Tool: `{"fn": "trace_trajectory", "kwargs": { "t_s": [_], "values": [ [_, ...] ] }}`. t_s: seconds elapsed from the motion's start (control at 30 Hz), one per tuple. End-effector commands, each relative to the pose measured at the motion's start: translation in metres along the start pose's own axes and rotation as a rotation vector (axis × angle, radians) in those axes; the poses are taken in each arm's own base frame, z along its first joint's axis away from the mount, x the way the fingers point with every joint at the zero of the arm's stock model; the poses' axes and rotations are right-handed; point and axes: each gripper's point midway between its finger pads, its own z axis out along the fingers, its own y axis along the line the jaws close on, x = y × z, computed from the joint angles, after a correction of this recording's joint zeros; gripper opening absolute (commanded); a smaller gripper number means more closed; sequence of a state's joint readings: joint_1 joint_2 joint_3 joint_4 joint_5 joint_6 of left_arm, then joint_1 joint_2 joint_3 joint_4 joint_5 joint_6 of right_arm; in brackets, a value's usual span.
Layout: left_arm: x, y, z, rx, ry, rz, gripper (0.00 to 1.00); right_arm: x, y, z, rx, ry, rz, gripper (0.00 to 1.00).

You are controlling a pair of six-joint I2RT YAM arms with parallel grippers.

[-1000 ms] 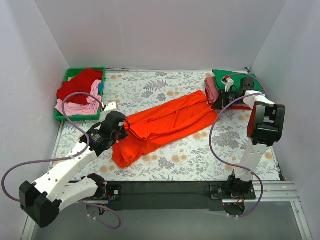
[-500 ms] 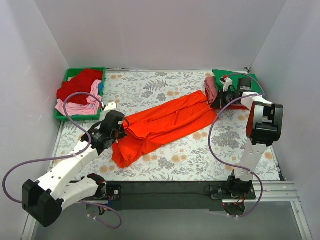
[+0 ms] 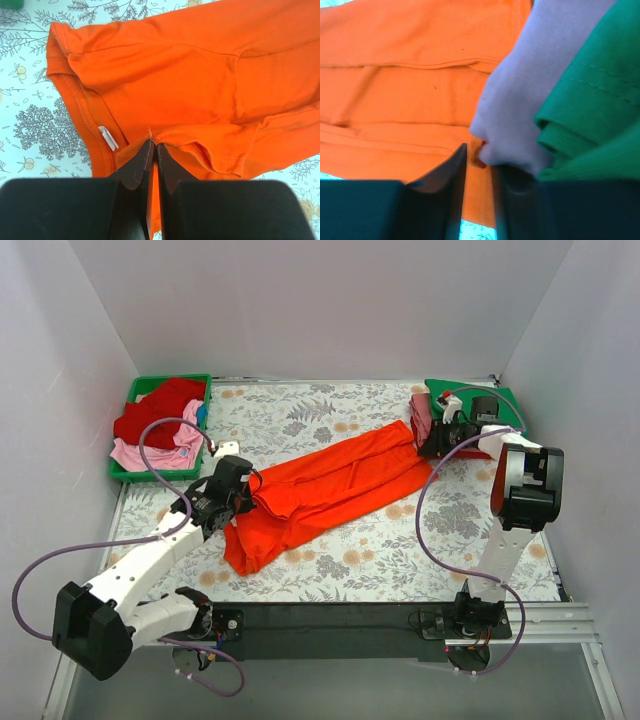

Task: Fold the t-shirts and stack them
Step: Fold the tshirt

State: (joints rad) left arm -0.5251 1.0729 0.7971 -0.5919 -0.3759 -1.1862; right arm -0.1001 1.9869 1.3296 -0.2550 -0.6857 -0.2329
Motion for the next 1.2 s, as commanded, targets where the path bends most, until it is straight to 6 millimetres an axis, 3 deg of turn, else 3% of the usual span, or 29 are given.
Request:
{"fn": "trace_trajectory", "kwargs": {
  "t_s": [0.0, 0.1, 0.3, 0.5, 0.87, 1.17],
  "values": [
    [-0.022, -0.003, 0.002, 0.01, -0.058, 0.01, 0.0, -0.025, 0.008, -0.011, 0.021, -0.068, -0.081, 0.35],
    [-0.029, -0.005, 0.01, 0.002, -0.061, 0.021, 0.0, -0.031, 0.015, -0.025, 0.038, -0.088, -0.12, 0.47],
    [-0.041, -0.01, 0.031, -0.012, -0.046, 0.094, 0.0, -0.03, 0.028, -0.047, 0.054, -0.116, -0.177, 0.51],
    [-0.054, -0.016, 0.049, -0.012, -0.055, 0.237, 0.0, -0.011, 0.036, -0.048, 0.018, -0.101, -0.165, 0.51],
    [-0.072, -0.04, 0.078, 0.048, -0.051, 0.368, 0.0, -0.007, 0.041, -0.048, -0.019, -0.097, -0.162, 0.52],
    [-0.076, -0.034, 0.091, 0.015, -0.048, 0.389, 0.0, -0.004, 0.052, -0.049, -0.077, -0.092, -0.189, 0.52]
  ]
}}
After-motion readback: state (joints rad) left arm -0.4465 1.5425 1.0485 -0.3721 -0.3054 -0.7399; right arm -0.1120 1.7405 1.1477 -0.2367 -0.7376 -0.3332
